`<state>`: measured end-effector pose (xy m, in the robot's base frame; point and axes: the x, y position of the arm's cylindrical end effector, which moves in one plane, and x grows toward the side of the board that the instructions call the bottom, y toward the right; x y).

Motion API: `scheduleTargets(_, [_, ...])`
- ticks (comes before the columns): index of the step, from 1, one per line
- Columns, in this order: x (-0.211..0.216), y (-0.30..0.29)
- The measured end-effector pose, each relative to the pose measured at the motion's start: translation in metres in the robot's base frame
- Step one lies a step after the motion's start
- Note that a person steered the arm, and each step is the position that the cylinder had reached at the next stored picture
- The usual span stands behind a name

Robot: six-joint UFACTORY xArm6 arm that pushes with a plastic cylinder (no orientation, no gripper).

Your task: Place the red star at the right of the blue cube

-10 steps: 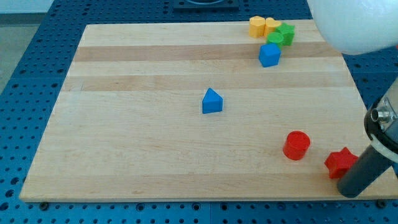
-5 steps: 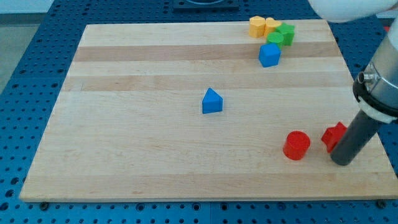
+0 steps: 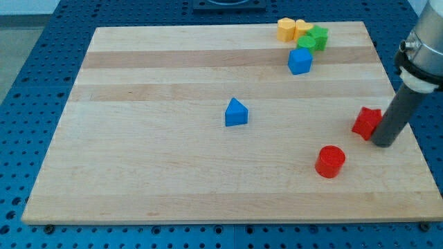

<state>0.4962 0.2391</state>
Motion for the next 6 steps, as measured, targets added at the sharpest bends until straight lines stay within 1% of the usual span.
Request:
scheduleTargets(2, [-0.041,-0.004])
scheduleTargets(3, [-0.056,-0.024])
scheduleTargets(5, [-0.064,-0.068])
scheduleTargets(6, [-0.075,-0.072])
